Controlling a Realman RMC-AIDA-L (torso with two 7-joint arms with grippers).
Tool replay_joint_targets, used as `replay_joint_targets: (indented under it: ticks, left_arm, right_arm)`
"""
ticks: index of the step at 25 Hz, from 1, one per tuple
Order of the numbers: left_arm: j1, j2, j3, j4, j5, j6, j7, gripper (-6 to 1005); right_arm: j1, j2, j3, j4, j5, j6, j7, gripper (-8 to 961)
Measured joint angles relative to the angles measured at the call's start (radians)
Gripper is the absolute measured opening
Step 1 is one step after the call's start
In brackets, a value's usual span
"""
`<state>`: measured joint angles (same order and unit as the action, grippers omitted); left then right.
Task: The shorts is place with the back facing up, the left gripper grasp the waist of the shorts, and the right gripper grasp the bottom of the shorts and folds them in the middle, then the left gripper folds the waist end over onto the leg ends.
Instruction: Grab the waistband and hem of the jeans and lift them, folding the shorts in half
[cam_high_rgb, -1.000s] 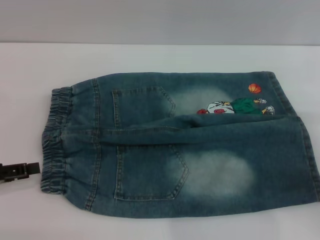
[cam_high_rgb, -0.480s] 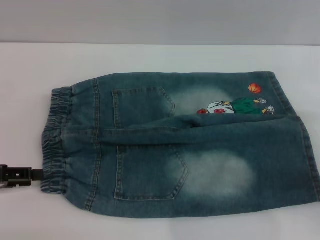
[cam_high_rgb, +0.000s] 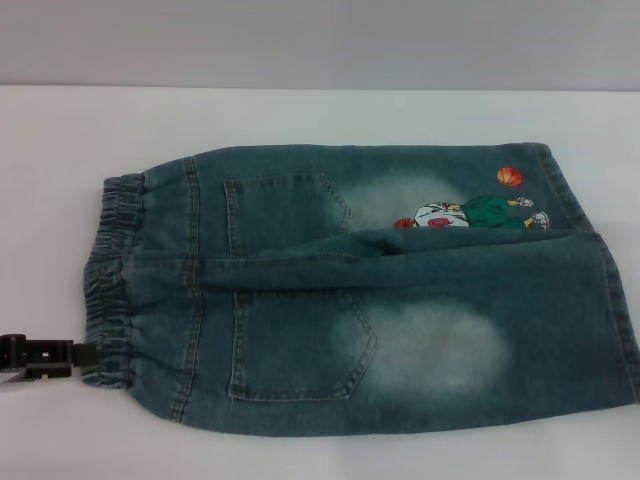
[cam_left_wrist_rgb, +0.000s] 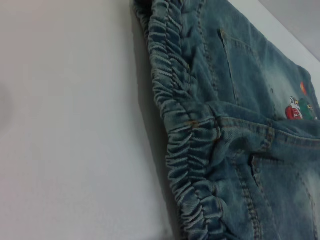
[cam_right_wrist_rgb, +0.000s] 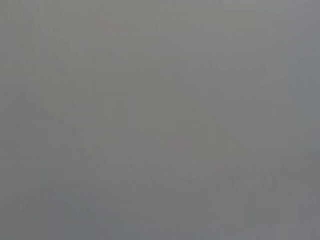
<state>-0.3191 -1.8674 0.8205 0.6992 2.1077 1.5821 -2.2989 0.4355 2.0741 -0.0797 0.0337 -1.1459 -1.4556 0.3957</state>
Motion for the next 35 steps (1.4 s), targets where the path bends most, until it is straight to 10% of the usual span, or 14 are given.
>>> replay_joint_targets:
  ticks: [35]
  left_arm:
    - [-0.043, -0.027, -0.001, -0.011, 0.052, -0.020, -0.001, 596]
  right_arm:
    - [0.003, -0.003, 0.000, -0.009, 0.000, 0.013, -0.002, 735]
